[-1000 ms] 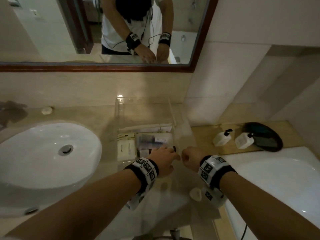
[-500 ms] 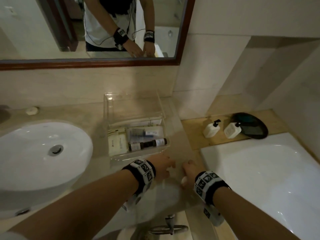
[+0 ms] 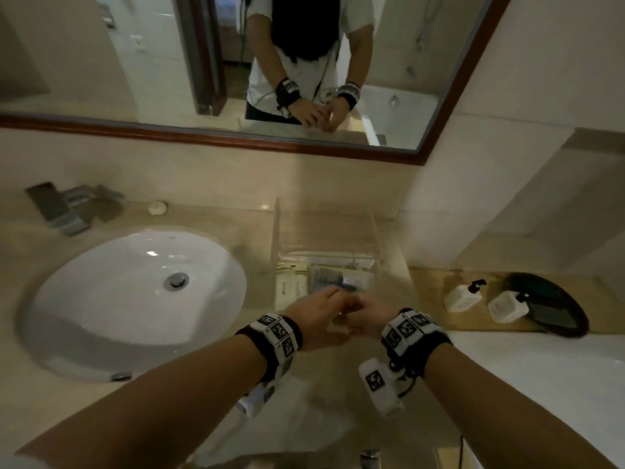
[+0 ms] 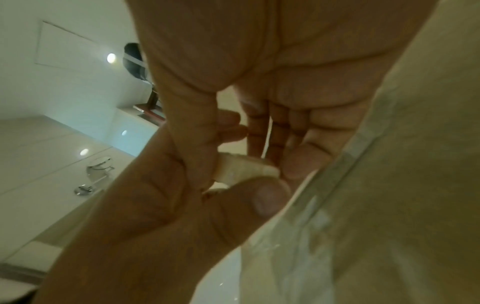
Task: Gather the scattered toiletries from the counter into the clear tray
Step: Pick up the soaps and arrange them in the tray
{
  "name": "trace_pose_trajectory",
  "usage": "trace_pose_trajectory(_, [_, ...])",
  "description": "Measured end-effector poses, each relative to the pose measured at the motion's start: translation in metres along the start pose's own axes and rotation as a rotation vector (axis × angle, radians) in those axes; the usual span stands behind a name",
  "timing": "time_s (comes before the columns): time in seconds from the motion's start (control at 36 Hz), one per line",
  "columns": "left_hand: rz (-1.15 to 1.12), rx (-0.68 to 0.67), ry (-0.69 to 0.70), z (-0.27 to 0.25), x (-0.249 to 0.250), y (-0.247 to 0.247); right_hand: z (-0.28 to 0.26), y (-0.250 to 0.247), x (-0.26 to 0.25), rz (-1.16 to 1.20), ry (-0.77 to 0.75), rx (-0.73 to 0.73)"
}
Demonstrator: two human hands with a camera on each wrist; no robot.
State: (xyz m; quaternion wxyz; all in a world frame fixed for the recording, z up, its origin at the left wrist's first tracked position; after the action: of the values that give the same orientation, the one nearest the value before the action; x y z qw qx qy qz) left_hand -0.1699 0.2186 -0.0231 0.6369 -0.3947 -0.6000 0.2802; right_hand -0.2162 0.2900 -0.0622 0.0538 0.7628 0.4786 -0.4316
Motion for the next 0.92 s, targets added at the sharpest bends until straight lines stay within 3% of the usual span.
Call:
trace_pose_trajectory(0.11, [0.044, 0.057, -0.053, -0.022, -0.029, -0.035, 0.011, 0.030, -0.041, 0.129, -0.033, -0.034])
trace_pose_trajectory(0.33, [0.093, 0.145, -0.184, -0.092, -0.095, -0.093, 0.031, 0.116, -0.111, 0.174, -0.060, -0.136])
trace_pose_trajectory(0.47, [0.132, 0.183, -0.228, -0.136, -0.141, -0.129, 0.048, 0.173, -0.154, -0.093, -0.125, -0.206])
trace_pose_trajectory(0.64, [-0.031, 0.274, -0.550, -0.199, -0.235, -0.165, 0.078, 0.231, -0.213, -0.418, -0.163, -0.179])
trace_pose_trajectory(0.78, [-0.071, 0.320, -0.713, -0.248, -0.299, -0.187, 0.117, 0.266, -0.266, -0.458, -0.252, -0.061])
trace_pose_trajectory(0.92, [-0.072, 0.315, -0.817, -0.287, -0.360, -0.198, 0.169, 0.292, -0.304, -0.662, -0.252, -0.009])
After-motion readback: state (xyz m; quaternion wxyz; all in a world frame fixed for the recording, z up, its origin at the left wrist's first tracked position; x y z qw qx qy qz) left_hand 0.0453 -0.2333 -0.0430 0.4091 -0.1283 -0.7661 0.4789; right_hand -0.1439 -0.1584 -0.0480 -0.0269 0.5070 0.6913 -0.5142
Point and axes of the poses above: each hand's wrist, its own z-axis towards the middle knuckle, its own y-axis out of the palm, x = y × z, the point moved 9 cm from there along z, towards the middle knuckle, and after that the axes turned 4 degrees about x, right-handed, at the moved point
